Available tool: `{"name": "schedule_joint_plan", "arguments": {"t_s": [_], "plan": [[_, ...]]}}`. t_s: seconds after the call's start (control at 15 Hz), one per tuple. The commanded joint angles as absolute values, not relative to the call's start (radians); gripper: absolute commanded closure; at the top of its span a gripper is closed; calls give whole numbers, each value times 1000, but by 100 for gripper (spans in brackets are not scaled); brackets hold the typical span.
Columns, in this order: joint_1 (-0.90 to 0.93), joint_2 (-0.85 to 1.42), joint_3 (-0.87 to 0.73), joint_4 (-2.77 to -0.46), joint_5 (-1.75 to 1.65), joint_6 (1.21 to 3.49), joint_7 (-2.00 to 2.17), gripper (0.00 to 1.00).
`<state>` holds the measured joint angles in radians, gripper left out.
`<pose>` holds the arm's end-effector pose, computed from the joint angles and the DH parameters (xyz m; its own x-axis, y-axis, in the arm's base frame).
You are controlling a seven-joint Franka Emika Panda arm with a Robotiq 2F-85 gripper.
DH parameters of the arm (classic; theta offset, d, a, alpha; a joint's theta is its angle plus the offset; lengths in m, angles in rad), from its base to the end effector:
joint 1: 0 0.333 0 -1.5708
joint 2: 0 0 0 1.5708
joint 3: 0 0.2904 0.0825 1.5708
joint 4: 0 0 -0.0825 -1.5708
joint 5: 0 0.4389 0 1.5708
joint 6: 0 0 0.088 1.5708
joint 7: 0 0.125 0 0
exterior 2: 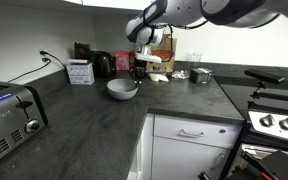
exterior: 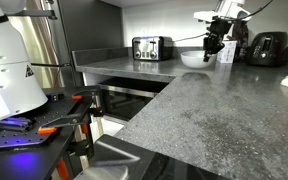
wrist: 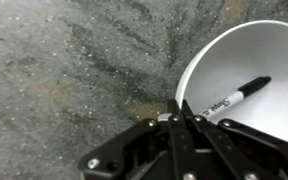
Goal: Move the bowl to the right
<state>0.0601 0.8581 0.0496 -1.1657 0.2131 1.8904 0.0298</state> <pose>0.7704 0.0955 0.2101 0.9890 0.0013 -0.1479 -0.0319 -0.9744 -0.2224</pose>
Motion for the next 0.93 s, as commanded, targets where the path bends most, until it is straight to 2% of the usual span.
{"name": "schedule_joint_plan", "arguments": {"t_s": [0.0, 0.47, 0.87], "plan": [[34, 762, 35, -1262, 179, 1879, 27, 99], [-73, 578, 8, -1566, 195, 1946, -65, 99], [-91, 437, -31, -1810, 142, 2062, -114, 99]]}}
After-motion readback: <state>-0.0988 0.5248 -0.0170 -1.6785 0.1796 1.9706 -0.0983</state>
